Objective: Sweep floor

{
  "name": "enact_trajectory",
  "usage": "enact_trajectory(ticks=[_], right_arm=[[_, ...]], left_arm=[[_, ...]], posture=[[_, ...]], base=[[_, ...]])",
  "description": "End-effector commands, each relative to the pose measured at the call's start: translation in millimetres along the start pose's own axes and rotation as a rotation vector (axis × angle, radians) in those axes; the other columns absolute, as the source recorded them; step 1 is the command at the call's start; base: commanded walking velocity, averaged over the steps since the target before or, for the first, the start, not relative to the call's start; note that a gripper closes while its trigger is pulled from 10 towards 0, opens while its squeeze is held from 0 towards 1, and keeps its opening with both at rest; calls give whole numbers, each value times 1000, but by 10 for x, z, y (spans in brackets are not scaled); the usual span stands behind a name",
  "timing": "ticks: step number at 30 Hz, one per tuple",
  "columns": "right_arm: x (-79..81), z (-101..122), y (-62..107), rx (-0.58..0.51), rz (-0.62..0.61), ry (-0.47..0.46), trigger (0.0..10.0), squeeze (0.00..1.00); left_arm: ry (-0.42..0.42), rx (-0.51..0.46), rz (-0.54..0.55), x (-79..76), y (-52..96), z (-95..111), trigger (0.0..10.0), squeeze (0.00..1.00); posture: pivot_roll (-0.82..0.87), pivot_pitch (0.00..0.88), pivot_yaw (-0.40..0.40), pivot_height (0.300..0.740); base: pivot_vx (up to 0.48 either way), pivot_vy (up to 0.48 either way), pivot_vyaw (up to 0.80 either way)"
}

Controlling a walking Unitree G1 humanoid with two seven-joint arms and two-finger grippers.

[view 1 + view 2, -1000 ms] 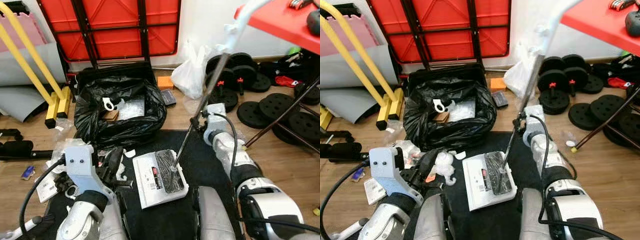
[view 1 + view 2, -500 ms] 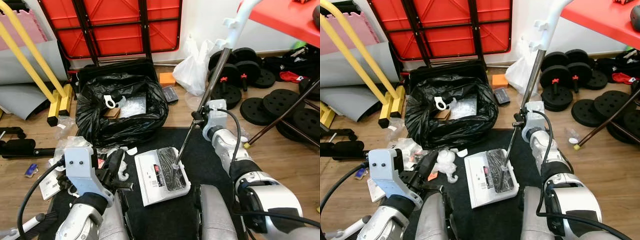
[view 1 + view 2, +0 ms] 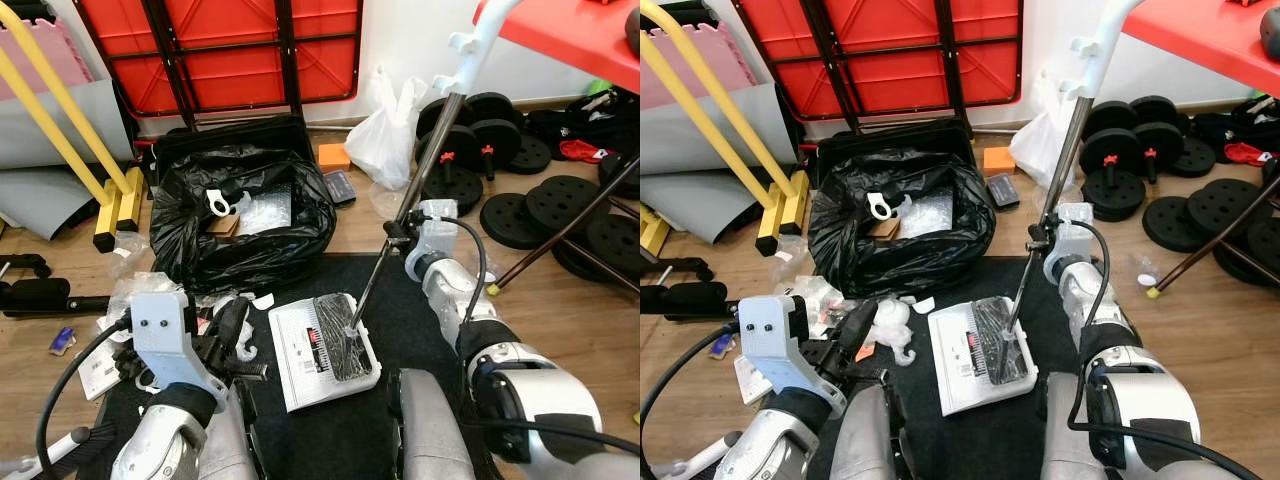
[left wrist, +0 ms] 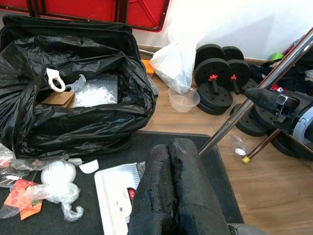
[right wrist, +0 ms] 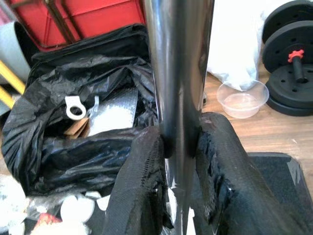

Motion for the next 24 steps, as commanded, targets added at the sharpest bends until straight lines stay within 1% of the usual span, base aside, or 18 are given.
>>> enact_trajectory(ticks=[1,2,3,4,5,6,7,8,9,10,13,14,16,18,24], right_arm=[[12,467,-91,-179,-7,-27,0,0],[9,547,-102,-205,-7,-32,0,0],[9,547,-102,-205,-7,-32,0,0],[8,651,-112,-235,0,-34,706,0],[7,744,-117,-260,5,-32,7529,0],[4,859,-114,-298,12,-35,10000,0],[1,974,-108,-329,19,-45,10000,0],[1,974,-108,-329,19,-45,10000,0],[0,1051,-101,-346,23,-57,10000,0],[0,1051,-101,-346,23,-57,10000,0],[18,1210,-85,-371,46,-141,10000,0],[18,1210,-85,-371,46,-141,10000,0],[23,1322,-60,-405,60,-181,10000,0],[1,1421,-29,-449,64,-230,10000,0],[-13,1495,-1,-469,65,-261,10000,0]], left_arm=[[-1,7,12,35,-4,-29,10000,0],[-1,7,13,36,-11,-31,10000,0],[-1,7,13,36,-11,-31,10000,0],[0,4,14,39,-23,-34,10000,0],[1,2,15,41,-34,-37,10000,0],[2,-1,15,44,-47,-39,10000,0],[2,-4,16,49,-63,-43,10000,0],[2,-4,16,49,-63,-43,10000,0],[2,-6,17,53,-74,-46,10000,0],[2,-6,17,53,-74,-46,10000,0],[2,-13,18,65,-114,-56,10000,0],[2,-13,18,65,-114,-56,10000,0],[2,-17,19,71,-136,-63,10000,0],[1,-19,19,76,-157,-71,10000,0],[3,-28,27,91,-196,-81,10000,0]], posture=[[26,158,-7,545],[26,158,-7,545],[26,158,-7,545],[16,149,-12,545],[14,147,-13,545],[7,139,-16,545],[0,129,-19,545],[0,129,-19,545],[-2,127,-19,545],[-2,127,-19,545],[-15,107,-25,545],[-15,107,-25,545],[-20,98,-27,545],[-27,86,-30,555],[-30,62,-39,575]], base=[[0,0,0],[0,0,0],[0,0,0],[0,0,0],[0,0,0],[0,0,0],[0,0,0],[0,0,0],[0,0,0],[0,0,0],[0,0,0],[0,0,0],[0,0,0],[0,0,0],[0,0,0]])
Point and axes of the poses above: a point about 5 cm out from each wrist's last joint towards the gripper, its own y axis pointing back from the gripper into the wrist, its own z axis along the axis of the wrist's last joint, x = y × z, the point moved 1 cm from there along -y, pointing out of the wrist towards the gripper, and after that the axes turned 5 degrees about y, right-handed, at the moved point
